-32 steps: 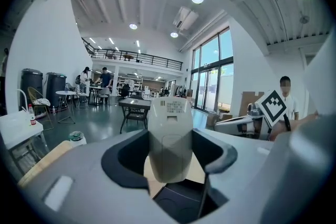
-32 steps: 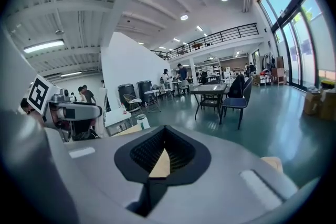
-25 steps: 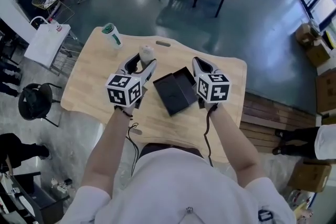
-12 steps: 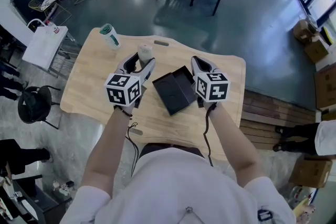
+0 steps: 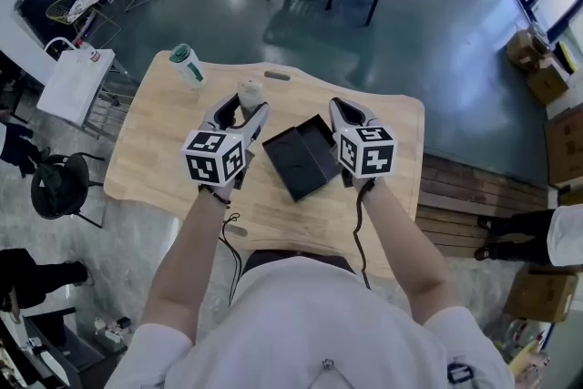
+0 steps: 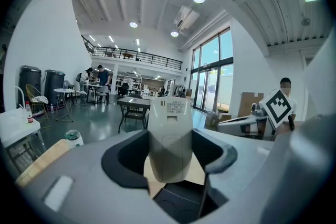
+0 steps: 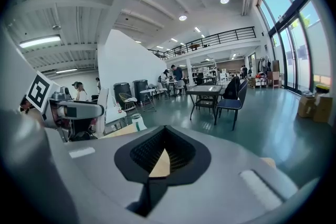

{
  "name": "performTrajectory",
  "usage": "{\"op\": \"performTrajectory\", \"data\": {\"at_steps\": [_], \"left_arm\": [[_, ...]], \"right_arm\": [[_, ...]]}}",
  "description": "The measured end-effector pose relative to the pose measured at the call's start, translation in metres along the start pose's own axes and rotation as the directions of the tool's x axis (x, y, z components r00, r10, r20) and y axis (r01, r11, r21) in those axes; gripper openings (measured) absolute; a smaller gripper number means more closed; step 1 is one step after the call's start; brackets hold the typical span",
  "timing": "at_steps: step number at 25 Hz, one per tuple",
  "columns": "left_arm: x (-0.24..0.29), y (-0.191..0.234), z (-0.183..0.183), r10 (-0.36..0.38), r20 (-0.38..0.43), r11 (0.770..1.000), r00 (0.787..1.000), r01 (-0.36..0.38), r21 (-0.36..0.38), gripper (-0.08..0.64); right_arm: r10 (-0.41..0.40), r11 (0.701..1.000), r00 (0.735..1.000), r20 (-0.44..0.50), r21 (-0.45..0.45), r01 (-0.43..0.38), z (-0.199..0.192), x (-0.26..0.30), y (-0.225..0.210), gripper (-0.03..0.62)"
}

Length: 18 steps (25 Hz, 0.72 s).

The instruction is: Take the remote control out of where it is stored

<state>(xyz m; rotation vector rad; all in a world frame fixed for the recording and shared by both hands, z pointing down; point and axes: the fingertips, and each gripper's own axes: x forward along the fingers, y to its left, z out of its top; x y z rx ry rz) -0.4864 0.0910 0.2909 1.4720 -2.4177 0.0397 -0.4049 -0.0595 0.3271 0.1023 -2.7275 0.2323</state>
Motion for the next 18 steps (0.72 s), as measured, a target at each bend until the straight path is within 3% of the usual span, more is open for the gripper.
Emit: {"op": "performTrajectory", "data": {"at_steps": [18], "left_arm": [[0.0048, -0.0029, 0.0039, 0.007, 0.002, 1.000, 1.000, -0.007, 0.006, 0.270]], "right_arm": [[-0.005, 1.000, 1.000, 0.000, -0.010, 0.005, 0.0038, -0.0012, -0.0074, 0.026]]}}
